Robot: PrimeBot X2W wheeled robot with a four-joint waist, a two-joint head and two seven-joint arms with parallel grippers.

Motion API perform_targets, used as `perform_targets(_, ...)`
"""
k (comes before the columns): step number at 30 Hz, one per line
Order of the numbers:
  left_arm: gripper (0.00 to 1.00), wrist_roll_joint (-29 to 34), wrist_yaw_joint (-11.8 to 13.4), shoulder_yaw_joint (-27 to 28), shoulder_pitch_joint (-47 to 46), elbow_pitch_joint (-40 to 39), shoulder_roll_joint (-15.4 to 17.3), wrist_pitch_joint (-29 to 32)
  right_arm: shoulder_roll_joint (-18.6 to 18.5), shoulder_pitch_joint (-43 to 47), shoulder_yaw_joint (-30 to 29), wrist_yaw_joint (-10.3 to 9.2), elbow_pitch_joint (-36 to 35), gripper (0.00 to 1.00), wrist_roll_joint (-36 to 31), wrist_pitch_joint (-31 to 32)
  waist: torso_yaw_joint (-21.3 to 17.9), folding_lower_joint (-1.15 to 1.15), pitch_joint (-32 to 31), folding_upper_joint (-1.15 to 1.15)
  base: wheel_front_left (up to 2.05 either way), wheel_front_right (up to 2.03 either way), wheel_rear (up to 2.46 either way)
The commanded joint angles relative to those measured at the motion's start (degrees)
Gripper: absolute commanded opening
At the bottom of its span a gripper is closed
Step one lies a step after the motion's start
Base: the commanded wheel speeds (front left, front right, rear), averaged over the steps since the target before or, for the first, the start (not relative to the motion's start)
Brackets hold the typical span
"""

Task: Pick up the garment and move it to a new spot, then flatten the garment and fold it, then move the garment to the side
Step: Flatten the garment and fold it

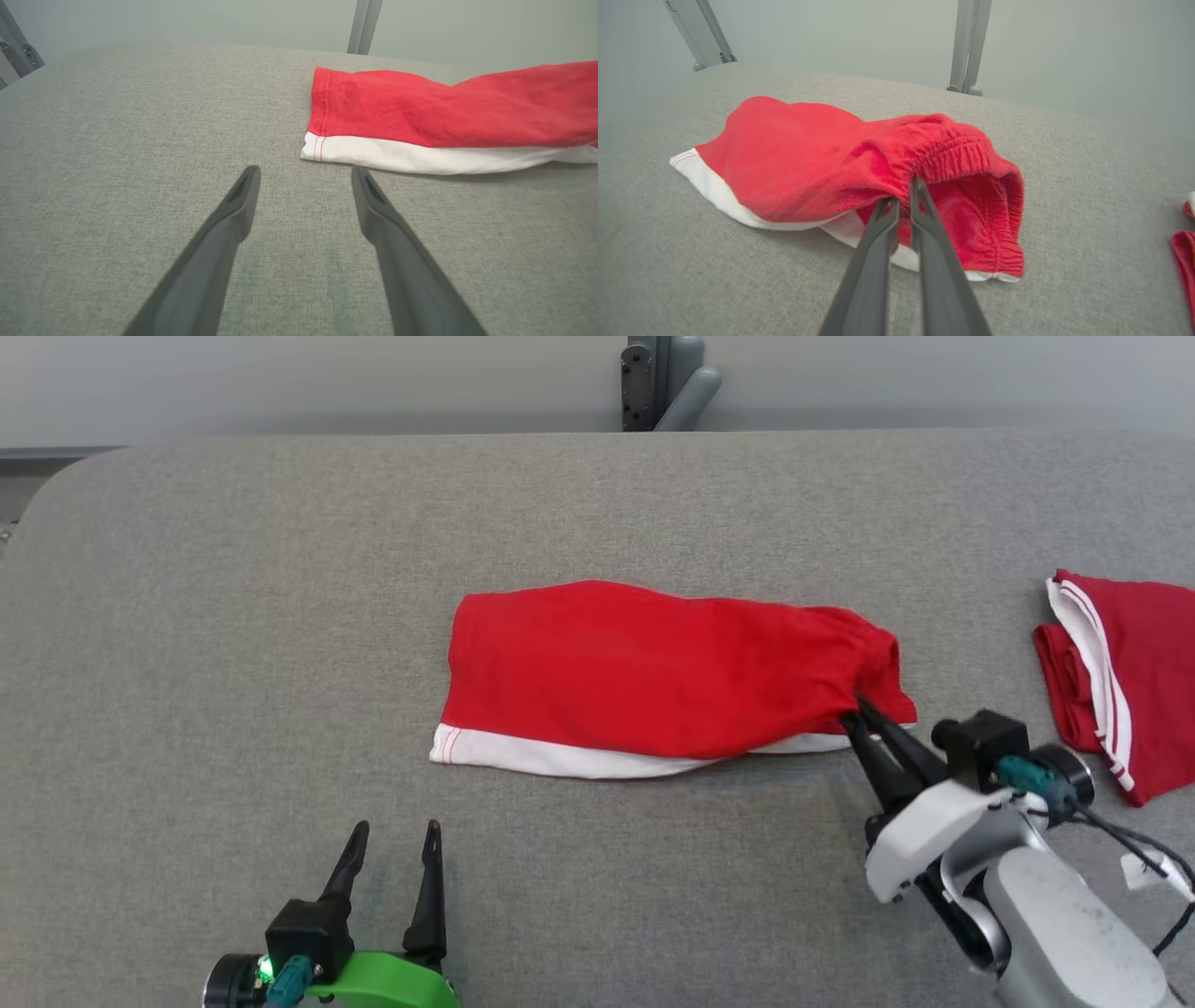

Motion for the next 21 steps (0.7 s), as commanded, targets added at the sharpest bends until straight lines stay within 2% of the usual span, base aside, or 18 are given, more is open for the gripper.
perform_targets(1,1.0,-0.5,0.0,-0.2,-1.1,0.2,0.1,0.0,-0.7,-2.7,-0.1,-0.08,1.4,0.0,-0.5,0.8,2.2,0.0,1.8,0.35,0.0,0.0,0.0)
perform_targets(7,1.0,-1.2,0.4,-2.2,-3.0,0.7,0.1,0.0,-1.2,-12.8,-1.3,-0.08,10.6,0.0,-2.7,1.5,7.1,0.0,4.8,0.35,0.0,0.0,0.0)
perform_targets(12,1.0,-2.3,0.8,-3.3,-3.5,1.3,0.1,0.0,-0.2,-19.4,-4.3,-0.08,20.2,0.0,-4.4,-0.3,10.0,0.0,6.1,0.35,0.0,0.0,0.0)
perform_targets(13,1.0,-2.5,0.9,-3.3,-3.4,1.4,0.1,0.0,0.3,-20.4,-5.2,-0.08,21.9,0.7,-5.1,-1.2,10.2,0.0,6.1,0.35,0.0,0.0,0.0)
perform_targets(14,1.0,-2.6,1.0,-3.3,-3.3,1.5,0.1,0.0,0.6,-21.2,-6.1,-0.08,23.8,1.0,-5.7,-1.9,10.4,0.0,6.0,0.35,0.0,0.0,0.0)
perform_targets(17,1.0,-2.9,1.2,-3.1,-2.5,2.1,0.1,0.0,2.4,-22.7,-9.0,-0.08,29.2,1.0,-7.5,-5.3,9.8,0.0,5.0,0.35,0.0,0.0,0.0)
perform_targets(21,1.0,-2.5,0.9,-2.7,-2.1,2.4,0.1,0.0,3.6,-21.5,-10.3,-0.08,30.3,1.0,-7.6,-6.6,8.1,0.0,3.7,0.35,0.0,0.0,0.0)
